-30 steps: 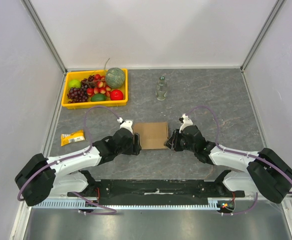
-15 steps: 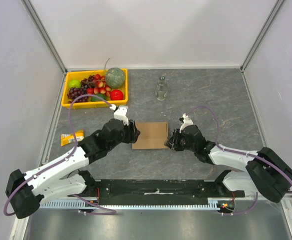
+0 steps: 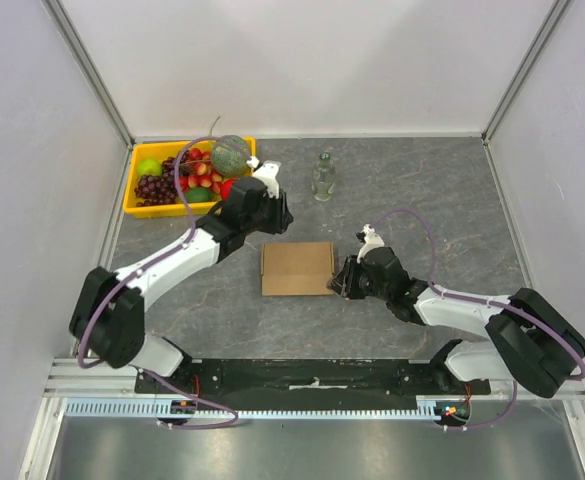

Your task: Fold the paper box

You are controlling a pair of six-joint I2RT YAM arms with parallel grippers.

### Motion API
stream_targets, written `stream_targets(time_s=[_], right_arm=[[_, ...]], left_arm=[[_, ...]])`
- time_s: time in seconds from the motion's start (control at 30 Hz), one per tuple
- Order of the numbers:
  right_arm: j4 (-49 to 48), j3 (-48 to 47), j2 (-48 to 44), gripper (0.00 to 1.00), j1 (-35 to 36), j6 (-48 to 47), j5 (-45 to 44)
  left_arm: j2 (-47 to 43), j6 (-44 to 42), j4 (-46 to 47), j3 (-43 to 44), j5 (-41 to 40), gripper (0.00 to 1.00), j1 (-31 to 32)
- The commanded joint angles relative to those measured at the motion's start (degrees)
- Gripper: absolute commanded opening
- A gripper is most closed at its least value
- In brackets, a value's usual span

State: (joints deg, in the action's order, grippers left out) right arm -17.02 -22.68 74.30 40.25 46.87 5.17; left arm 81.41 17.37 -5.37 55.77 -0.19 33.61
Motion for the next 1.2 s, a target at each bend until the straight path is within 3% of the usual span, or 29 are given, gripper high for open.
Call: stream_targets(time_s=[0.0,0.23,0.63,0.9,1.17], right_arm=[[-2.9,-2.1,0.7,0.31,-0.3,-0.7,0.6],[-3.5,-2.0,1.2,0.31,-0.7,-0.8,0.8],[-3.5,-1.9,1.5,0.31,-1.1,-1.0,1.2],[-3.6,-1.9,1.6,0.31,-1.3,-1.0,1.3],[-3.7,-1.8,1.7,0.31,-1.4,-0.9,1.6]], left_arm=[[6.1,-4.9,3.8,7.2,8.4,0.38,0.1],[13.2,-6.1,2.6,9.8,15.3,0.28,0.8],[16.5,-8.0,2.2,7.0,15.5,0.25,4.0],[19.0,-9.3,2.4,6.4,12.4,0.38,4.5],[20.0,-10.1,2.3,6.5,11.5,0.4,4.5]])
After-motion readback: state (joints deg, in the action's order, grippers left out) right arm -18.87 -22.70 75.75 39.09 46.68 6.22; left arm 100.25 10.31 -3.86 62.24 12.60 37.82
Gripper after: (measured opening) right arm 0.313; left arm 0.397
